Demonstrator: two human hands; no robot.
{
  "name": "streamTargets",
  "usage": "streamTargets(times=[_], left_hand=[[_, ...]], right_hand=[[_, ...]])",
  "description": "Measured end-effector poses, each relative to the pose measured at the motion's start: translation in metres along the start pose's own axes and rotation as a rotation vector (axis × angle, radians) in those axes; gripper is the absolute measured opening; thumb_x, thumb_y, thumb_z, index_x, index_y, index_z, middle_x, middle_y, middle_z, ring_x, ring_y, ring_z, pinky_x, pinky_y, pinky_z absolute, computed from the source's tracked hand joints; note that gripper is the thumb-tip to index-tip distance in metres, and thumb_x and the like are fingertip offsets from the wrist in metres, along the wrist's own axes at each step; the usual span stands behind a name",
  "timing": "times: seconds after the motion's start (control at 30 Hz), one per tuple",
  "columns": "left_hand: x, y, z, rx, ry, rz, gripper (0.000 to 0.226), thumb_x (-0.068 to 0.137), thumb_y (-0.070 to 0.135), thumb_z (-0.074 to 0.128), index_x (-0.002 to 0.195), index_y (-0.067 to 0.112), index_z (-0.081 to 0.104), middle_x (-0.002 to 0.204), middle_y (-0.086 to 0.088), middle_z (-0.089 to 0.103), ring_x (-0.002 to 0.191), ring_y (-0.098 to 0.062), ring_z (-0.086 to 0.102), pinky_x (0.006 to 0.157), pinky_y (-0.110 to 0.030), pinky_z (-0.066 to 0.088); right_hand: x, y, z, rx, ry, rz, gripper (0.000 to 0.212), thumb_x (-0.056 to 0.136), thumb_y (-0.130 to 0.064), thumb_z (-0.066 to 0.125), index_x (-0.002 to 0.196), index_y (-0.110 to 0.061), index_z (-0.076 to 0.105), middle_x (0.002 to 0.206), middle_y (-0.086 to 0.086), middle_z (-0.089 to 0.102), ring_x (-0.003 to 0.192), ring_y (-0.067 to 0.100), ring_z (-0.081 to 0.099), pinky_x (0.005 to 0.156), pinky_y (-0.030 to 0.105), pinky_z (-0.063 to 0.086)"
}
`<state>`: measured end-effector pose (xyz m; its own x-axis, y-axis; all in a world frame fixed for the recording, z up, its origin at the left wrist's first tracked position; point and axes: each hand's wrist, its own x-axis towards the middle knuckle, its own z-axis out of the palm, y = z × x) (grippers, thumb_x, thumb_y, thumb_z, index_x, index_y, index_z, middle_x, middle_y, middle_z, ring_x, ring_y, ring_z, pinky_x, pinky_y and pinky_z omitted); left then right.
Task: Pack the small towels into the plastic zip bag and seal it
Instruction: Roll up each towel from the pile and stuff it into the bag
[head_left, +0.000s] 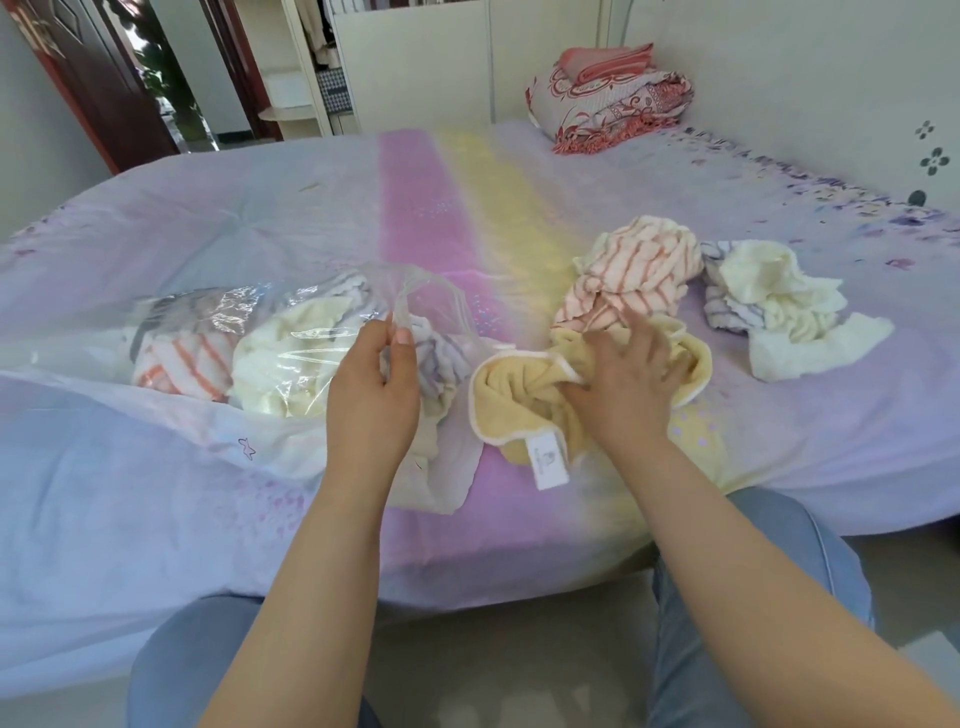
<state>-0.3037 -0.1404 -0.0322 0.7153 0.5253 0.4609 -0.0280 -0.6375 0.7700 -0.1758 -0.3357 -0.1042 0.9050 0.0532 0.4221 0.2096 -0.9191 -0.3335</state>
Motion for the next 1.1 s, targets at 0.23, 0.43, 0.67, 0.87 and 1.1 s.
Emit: streamTargets(times=[0.23,0.43,0.67,0.87,1.1], left_hand=[[-0.002,-0.001,-0.002,-0.033,-0.001,-0.022,0.028,0.099,0.039,0.040,0.075,0.027,0.044,0.067,0.022,0.052,0.059,0.000,0.045,0.056,-0.025,0.035],[-0.004,-0.007,-0.006,-0.133,0.004,-0.040,0.027,0.097,0.040,0.046,0.079,0.021,0.053,0.070,0.021,0.056,0.065,0.003,0.049,0.058,-0.010,0.038],[-0.005,-0.004,-0.023,-0.211,-0.039,-0.021,0.028,0.098,0.035,0.047,0.075,0.020,0.052,0.061,0.016,0.049,0.058,-0.002,0.043,0.055,-0.017,0.036],[-0.009,-0.006,-0.040,-0.334,-0.074,-0.030,0.027,0.096,0.030,0.047,0.073,0.016,0.052,0.074,0.004,0.052,0.075,-0.006,0.049,0.068,-0.021,0.040],[-0.020,-0.015,-0.035,-0.256,-0.149,-0.017,0.025,0.099,0.030,0.049,0.076,0.019,0.054,0.069,0.016,0.051,0.072,0.001,0.052,0.068,-0.012,0.042]], right_hand=[[0.025,0.042,0.018,0.323,-0.467,0.293,0.046,0.078,-0.043,0.063,0.113,-0.014,0.056,0.132,0.021,0.046,0.117,0.037,0.048,0.091,0.040,0.042],[-0.024,-0.016,-0.031,0.667,-0.180,0.127,0.027,0.071,-0.039,0.067,0.080,-0.037,0.041,0.079,-0.009,0.053,0.074,0.015,0.056,0.052,0.028,0.031],[-0.066,-0.101,-0.036,1.159,-0.266,0.111,0.022,0.076,-0.031,0.063,0.089,-0.037,0.047,0.085,-0.017,0.058,0.075,-0.003,0.057,0.066,0.016,0.045],[-0.059,-0.142,0.016,0.859,-0.749,0.013,0.023,0.098,-0.009,0.036,0.108,-0.014,0.057,0.117,0.016,0.056,0.109,0.030,0.052,0.097,0.043,0.041],[-0.068,-0.112,0.026,0.236,-0.197,-0.326,0.030,0.084,-0.038,0.050,0.112,-0.030,0.049,0.105,-0.003,0.061,0.105,0.026,0.051,0.088,0.041,0.028]])
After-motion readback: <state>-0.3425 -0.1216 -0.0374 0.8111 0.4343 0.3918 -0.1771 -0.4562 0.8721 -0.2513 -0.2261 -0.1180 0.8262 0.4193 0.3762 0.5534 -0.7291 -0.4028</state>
